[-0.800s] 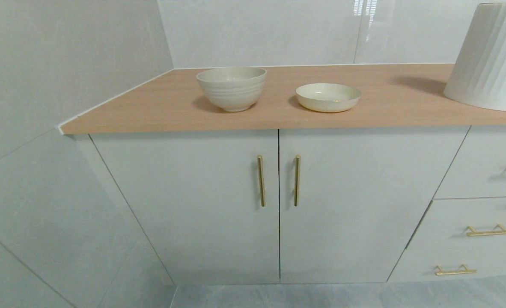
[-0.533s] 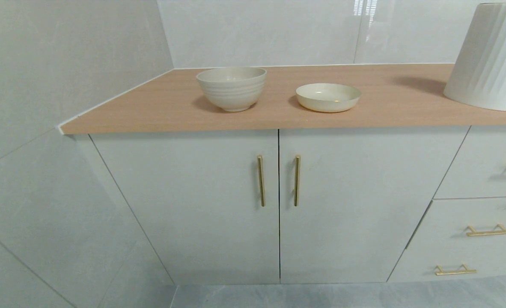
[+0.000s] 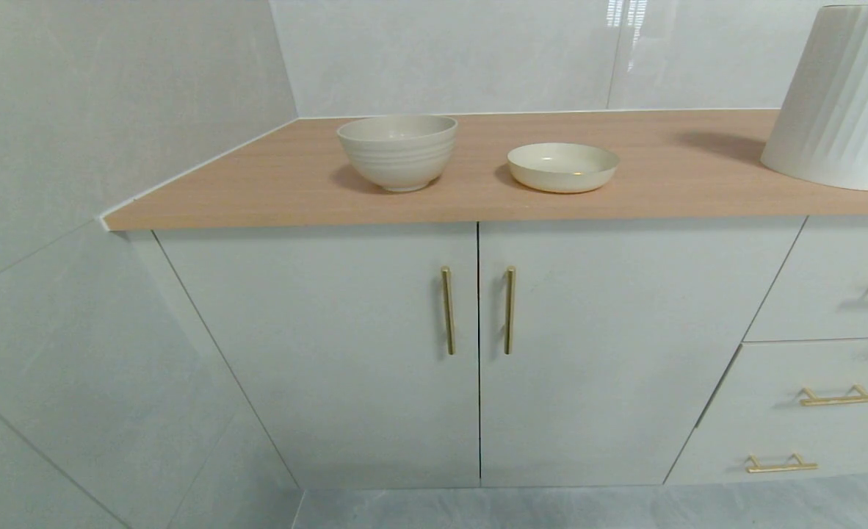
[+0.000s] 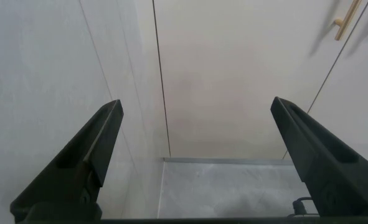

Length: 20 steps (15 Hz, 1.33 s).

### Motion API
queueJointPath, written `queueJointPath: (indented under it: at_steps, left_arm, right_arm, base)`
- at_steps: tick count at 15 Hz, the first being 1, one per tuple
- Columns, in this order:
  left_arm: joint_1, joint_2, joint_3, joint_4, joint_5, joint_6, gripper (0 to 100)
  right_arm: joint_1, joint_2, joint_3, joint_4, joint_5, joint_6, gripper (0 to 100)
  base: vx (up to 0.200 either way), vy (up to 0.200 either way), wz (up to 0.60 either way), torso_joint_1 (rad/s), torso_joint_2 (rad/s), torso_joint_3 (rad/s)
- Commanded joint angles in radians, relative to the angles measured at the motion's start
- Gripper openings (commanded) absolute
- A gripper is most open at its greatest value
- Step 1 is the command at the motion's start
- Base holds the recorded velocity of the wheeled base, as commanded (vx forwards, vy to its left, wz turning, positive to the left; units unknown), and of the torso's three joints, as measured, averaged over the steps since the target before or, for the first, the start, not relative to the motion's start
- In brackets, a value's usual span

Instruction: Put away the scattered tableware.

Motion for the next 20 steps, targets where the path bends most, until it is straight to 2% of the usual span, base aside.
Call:
queueJointPath:
  at_steps: [1, 10, 11, 12, 14, 15, 16, 17, 18, 20]
  left_arm:
    - [0.000, 0.000, 0.000, 0.000, 0.001, 0.000, 100]
    - [0.000, 0.000, 0.000, 0.000, 0.001, 0.000, 100]
    - [0.000, 0.000, 0.000, 0.000, 0.001, 0.000, 100]
    - [0.000, 0.000, 0.000, 0.000, 0.001, 0.000, 100]
    - [0.000, 0.000, 0.000, 0.000, 0.001, 0.000, 100]
    - [0.000, 0.000, 0.000, 0.000, 0.001, 0.000, 100]
    - [0.000, 0.000, 0.000, 0.000, 0.001, 0.000, 100]
    - [0.000, 0.000, 0.000, 0.000, 0.001, 0.000, 100]
    - [0.000, 0.000, 0.000, 0.000, 0.001, 0.000, 100]
    - [0.000, 0.000, 0.000, 0.000, 0.001, 0.000, 100]
  right_arm:
    - [0.000, 0.002, 0.000, 0.000, 0.000, -0.002, 100]
    - [0.001, 0.001, -0.003, -0.003, 0.002, -0.003, 100]
    - [0.006, 0.009, -0.087, -0.019, 0.035, 0.011, 100]
    - [0.021, 0.065, -0.229, 0.006, 0.101, 0.066, 100]
    - [0.050, 0.208, -0.336, 0.121, 0.239, 0.074, 100]
    - [0.059, 0.406, -0.394, 0.138, 0.411, 0.075, 100]
    - [0.059, 0.470, -0.410, 0.132, 0.450, 0.074, 100]
    - [0.073, 0.688, -0.485, 0.099, 0.563, 0.074, 100]
    - [0.119, 0.826, -0.549, 0.086, 0.621, 0.074, 100]
    - [0.254, 1.078, -0.676, 0.080, 0.634, 0.078, 100]
  base:
    - [0.000, 0.000, 0.00, 0.000, 0.00, 0.000]
    - [0.000, 0.000, 0.00, 0.000, 0.00, 0.000]
    - [0.000, 0.000, 0.00, 0.000, 0.00, 0.000]
    - [0.000, 0.000, 0.00, 0.000, 0.00, 0.000]
    - [0.000, 0.000, 0.00, 0.000, 0.00, 0.000]
    - [0.000, 0.000, 0.00, 0.000, 0.00, 0.000]
    - [0.000, 0.000, 0.00, 0.000, 0.00, 0.000]
    - [0.000, 0.000, 0.00, 0.000, 0.00, 0.000]
    - [0.000, 0.000, 0.00, 0.000, 0.00, 0.000]
    - [0.000, 0.000, 0.00, 0.000, 0.00, 0.000]
